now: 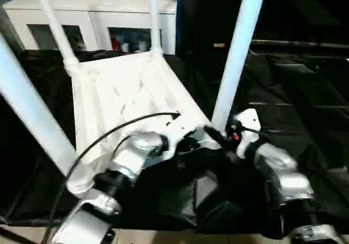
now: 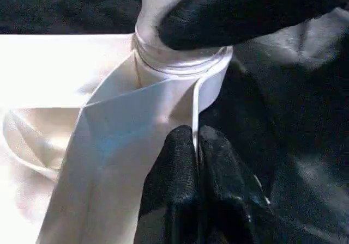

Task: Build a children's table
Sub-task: Rotate leg to tighten

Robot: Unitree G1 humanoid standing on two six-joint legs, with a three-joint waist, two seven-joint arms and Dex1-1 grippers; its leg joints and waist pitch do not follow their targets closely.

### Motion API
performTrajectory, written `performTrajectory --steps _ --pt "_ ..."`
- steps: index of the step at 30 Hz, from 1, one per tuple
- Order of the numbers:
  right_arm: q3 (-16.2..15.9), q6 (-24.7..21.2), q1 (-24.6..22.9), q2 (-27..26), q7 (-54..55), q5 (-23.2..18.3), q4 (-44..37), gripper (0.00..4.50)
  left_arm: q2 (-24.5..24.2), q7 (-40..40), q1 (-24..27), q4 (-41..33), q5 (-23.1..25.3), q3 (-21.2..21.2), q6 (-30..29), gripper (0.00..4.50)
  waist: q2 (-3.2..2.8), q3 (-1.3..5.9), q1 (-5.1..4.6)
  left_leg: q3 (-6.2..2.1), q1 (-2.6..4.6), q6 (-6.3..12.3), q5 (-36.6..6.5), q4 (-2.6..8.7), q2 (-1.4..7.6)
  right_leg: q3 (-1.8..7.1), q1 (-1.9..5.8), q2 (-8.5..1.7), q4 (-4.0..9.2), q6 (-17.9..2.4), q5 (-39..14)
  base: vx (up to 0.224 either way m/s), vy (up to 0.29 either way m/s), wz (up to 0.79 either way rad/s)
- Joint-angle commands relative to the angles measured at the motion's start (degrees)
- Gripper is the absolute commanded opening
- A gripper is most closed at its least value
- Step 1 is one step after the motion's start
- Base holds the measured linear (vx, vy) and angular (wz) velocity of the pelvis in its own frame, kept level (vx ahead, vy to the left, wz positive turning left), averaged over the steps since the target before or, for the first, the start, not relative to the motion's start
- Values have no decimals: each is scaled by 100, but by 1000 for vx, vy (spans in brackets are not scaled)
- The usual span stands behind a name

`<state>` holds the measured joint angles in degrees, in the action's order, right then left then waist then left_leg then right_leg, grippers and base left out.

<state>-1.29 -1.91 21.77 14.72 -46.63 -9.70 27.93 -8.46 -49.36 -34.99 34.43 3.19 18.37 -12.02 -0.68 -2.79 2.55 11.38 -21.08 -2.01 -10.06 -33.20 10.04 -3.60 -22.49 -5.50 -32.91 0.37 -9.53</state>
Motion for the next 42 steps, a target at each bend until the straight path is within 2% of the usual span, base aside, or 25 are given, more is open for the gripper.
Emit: performTrajectory --steps 1,3,7,8,11,12,15,17,20,21,22,23,26,27,31,34,38,40,41,42 --pt "-567 -1 -49 -9 -893 -104 -6 314 -81 -218 109 -67 -181 -82 133 0 139 310 33 -166 47 327 -1877 411 291 209 155 -363 504 -916 -2681 0 0 0" --pt "-548 38 24 156 -1235 -161 45 314 -253 -718 221 -276 -307 16 134 0 137 318 39 -162 41 356 -1815 402 296 214 162 -367 486 -963 -2656 0 0 0" --pt "-591 -41 -66 444 -1734 -272 -255 314 -588 -1616 451 -806 -615 211 -210 0 116 336 57 -159 17 371 -1512 415 322 212 192 -345 403 -1138 -2200 0 0 0" --pt "-680 120 -143 573 -1930 -232 -390 314 -707 -1839 504 -931 -668 258 -310 0 102 336 71 -142 55 375 -1499 412 340 220 162 -327 394 -1202 -2050 0 0 0" --pt "-835 102 -268 801 -2395 -255 -569 314 -854 -2066 542 -1012 -700 270 -392 0 83 357 122 -112 83 435 -1336 392 350 227 160 -296 329 -1387 -1506 0 0 0" --pt "-873 117 -270 847 -2493 -245 -577 314 -889 -2102 546 -1027 -708 258 -399 0 83 372 145 -108 80 465 -1191 381 357 226 175 -289 286 -1462 -1231 0 0 0" --pt "-925 60 -283 906 -2649 -234 -626 314 -983 -2198 533 -1036 -736 205 -412 0 86 379 167 -97 53 553 -1032 360 345 222 202 -299 246 -1567 -923 0 0 0" --pt "-924 14 -288 906 -2679 -257 -653 314 -1022 -2229 534 -1076 -750 189 -449 0 89 363 187 -91 58 537 -1131 364 342 224 196 -312 275 -1542 -1127 0 0 0" --pt "-952 19 -200 846 -2692 -283 -506 288 -1055 -2266 552 -1169 -771 192 -534 0 93 353 199 -104 66 403 -1306 381 346 229 195 -330 311 -1422 -1539 0 0 0" --pt "-964 57 -132 799 -2685 -259 -382 288 -1066 -2289 553 -1180 -774 190 -545 0 60 353 199 -112 72 350 -1361 386 345 229 186 -331 317 -1403 -1621 0 0 0" --pt "-972 85 -88 769 -2680 -240 -301 288 -1073 -2304 554 -1186 -775 188 -552 0 71 350 188 -110 67 335 -1378 391 342 228 187 -320 326 -1389 -1635 0 0 0" --pt "-978 141 -9 714 -2677 -207 -127 261 -1077 -2325 555 -1193 -773 190 -562 0 78 348 181 -117 63 307 -1400 399 341 225 193 -318 325 -1377 -1640 0 0 0" --pt "-990 557 338 475 -2625 -3 845 250 -1078 -2355 566 -1226 -773 203 -601 0 69 369 122 -118 63 253 -1453 378 336 217 178 -333 304 -1493 -1550 0 0 0" --pt "-990 706 439 407 -2603 65 1170 244 -1082 -2365 570 -1241 -776 209 -617 0 69 352 84 -125 40 246 -1487 391 327 211 201 -323 305 -1507 -1558 0 0 0" --pt "-964 1044 588 320 -2516 170 1869 235 -1079 -2333 582 -1252 -770 210 -627 0 68 325 14 -138 73 174 -1827 414 335 212 184 -320 356 -1439 -1934 0 0 0" --pt "-909 1244 627 264 -2408 197 2218 228 -1038 -2214 584 -1223 -727 195 -592 0 69 305 -51 -170 90 83 -2167 428 333 202 170 -325 401 -1325 -2424 0 0 0" --pt "-740 1627 752 195 -2264 214 2836 220 -825 -1627 463 -938 -574 26 -444 0 60 266 -100 -209 144 -32 -2699 428 335 178 105 -322 467 -1208 -2967 0 0 0" --pt "-696 1616 756 183 -2120 211 2899 217 -760 -1447 411 -842 -536 -21 -420 0 64 254 -123 -239 166 -89 -2945 432 330 156 96 -326 503 -1086 -3246 0 0 0" --pt "-615 1672 776 131 -1686 239 3118 215 -581 -917 265 -577 -429 -149 -352 0 61 234 -147 -250 172 -118 -3081 434 319 136 74 -314 532 -973 -3457 0 0 0" --pt "-590 1700 786 76 -1382 281 3287 214 -480 -639 191 -448 -386 -218 -319 0 55 222 -163 -268 239 -177 -3311 409 302 87 25 -313 598 -816 -3792 0 0 0"
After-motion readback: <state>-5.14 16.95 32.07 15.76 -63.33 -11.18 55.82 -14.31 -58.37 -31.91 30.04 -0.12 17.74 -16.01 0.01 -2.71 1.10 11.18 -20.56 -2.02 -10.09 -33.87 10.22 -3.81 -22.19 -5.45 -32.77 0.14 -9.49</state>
